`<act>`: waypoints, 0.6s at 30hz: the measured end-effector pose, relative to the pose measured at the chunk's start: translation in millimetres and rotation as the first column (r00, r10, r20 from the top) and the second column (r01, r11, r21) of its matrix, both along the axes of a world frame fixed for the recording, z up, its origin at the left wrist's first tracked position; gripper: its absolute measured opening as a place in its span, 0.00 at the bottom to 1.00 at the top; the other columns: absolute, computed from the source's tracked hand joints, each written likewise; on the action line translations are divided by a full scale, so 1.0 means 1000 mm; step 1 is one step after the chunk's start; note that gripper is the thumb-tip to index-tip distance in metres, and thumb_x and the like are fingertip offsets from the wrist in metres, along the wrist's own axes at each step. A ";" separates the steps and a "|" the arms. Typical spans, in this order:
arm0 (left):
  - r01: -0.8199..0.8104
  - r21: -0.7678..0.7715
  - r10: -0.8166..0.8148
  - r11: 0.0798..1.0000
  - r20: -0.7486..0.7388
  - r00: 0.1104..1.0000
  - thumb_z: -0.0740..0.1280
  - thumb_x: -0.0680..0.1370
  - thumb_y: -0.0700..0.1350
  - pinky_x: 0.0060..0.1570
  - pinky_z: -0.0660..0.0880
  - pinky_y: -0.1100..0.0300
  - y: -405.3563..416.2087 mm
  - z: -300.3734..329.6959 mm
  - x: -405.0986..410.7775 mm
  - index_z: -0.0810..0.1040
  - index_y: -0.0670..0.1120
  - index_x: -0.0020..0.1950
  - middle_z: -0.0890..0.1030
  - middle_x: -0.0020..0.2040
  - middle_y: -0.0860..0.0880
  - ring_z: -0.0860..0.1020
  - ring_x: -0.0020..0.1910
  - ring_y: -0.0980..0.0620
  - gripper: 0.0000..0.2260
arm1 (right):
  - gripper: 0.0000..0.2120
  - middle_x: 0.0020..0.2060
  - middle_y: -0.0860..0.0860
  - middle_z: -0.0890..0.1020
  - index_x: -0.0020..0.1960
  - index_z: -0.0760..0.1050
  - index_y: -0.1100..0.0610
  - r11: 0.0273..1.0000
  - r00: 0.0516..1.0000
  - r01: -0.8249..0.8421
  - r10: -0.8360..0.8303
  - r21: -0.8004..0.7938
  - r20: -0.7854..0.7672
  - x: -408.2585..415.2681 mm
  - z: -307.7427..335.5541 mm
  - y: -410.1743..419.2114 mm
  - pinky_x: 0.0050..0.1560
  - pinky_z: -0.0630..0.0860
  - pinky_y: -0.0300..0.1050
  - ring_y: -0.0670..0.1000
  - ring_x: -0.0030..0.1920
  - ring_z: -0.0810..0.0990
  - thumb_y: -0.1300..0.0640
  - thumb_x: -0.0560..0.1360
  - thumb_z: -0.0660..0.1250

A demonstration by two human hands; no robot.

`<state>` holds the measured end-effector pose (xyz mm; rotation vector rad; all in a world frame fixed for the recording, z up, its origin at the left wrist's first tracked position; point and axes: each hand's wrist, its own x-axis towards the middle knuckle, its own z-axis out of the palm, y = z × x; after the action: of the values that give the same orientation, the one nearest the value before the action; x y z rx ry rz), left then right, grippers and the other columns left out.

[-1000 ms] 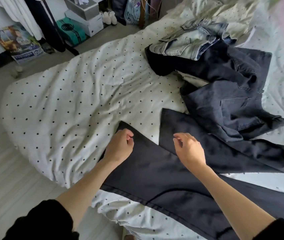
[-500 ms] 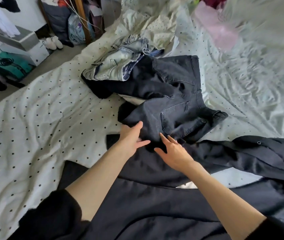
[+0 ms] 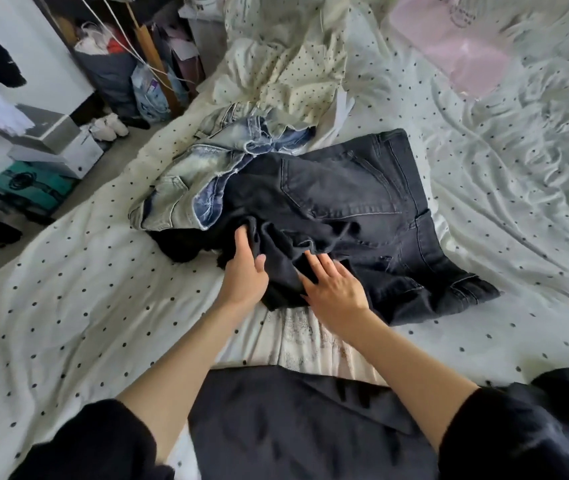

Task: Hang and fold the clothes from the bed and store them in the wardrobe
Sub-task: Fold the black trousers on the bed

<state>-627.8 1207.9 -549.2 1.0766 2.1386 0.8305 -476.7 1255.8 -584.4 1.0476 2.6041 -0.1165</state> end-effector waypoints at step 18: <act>0.493 -0.226 -0.529 0.840 -0.141 0.837 0.71 0.73 0.50 0.60 0.67 0.58 -0.114 -0.014 -0.026 0.71 0.45 0.66 0.74 0.58 0.48 0.72 0.60 0.48 0.24 | 0.35 0.77 0.49 0.47 0.77 0.49 0.53 0.909 0.925 0.209 -0.303 -0.361 -0.229 0.031 0.026 -0.097 0.73 0.48 0.48 0.50 0.76 0.50 0.39 0.77 0.57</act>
<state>-654.0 1093.5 -563.2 1.5900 1.8810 0.2758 -445.7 1158.8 -558.9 1.3200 2.5366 -0.7929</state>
